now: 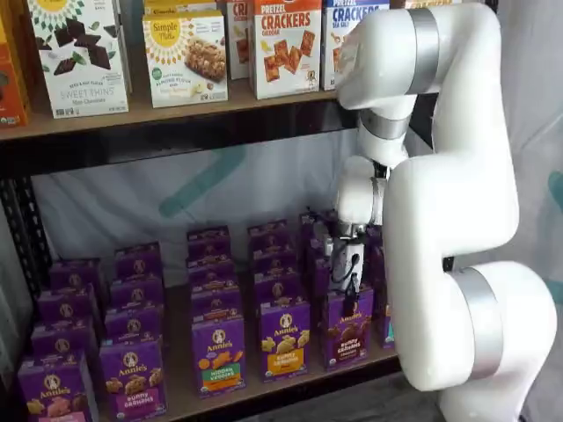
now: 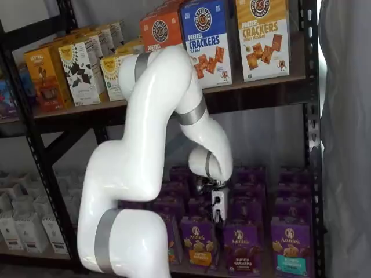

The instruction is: Pick up the purple box with a brown patch in the center, on the bottom shelf, the fifth box from the left

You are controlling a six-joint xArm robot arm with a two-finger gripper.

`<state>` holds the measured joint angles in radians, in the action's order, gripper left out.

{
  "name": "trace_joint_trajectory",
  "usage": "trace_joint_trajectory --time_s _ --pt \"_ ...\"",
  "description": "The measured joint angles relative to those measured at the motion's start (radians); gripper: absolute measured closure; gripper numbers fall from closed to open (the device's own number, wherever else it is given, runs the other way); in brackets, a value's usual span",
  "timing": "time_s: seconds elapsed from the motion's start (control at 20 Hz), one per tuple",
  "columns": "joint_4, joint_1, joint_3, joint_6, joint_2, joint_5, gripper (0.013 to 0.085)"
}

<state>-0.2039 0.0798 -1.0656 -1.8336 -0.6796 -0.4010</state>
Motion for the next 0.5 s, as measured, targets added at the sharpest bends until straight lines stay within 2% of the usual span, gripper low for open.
trace_joint_trajectory --time_s 0.05,0.1,0.35,0.5 --pt "-0.018 0.0 -0.006 -0.018 -0.003 -0.004 0.013" --pt "-0.063 0.004 -0.028 -0.061 -0.017 -0.011 0.013" --pt "-0.104 0.018 -0.09 -0.11 -0.063 -0.011 0.013" --pt "-0.161 0.019 -0.113 -0.164 -0.088 0.023 0.013"
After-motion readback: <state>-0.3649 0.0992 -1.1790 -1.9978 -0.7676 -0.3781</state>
